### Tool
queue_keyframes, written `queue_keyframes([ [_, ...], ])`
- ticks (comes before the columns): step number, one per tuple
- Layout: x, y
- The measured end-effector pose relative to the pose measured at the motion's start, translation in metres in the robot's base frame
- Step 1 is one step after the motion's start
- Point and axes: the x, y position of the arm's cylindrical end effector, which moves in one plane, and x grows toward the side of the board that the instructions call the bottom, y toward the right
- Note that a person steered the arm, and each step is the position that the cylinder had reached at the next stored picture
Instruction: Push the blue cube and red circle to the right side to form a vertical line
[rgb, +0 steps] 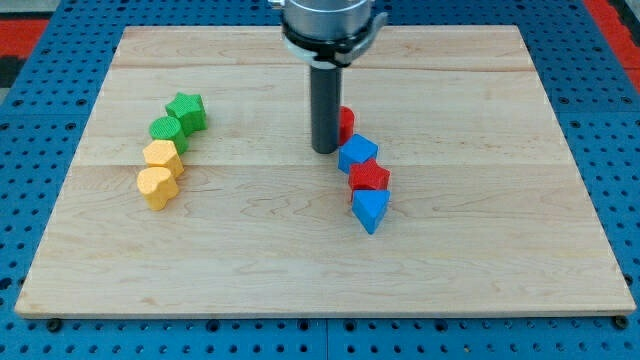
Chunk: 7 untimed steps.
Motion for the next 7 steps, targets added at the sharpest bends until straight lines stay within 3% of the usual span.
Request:
queue_keyframes([
  [2, -0.019, -0.034],
  [3, -0.044, -0.024],
  [7, -0.040, 0.038],
])
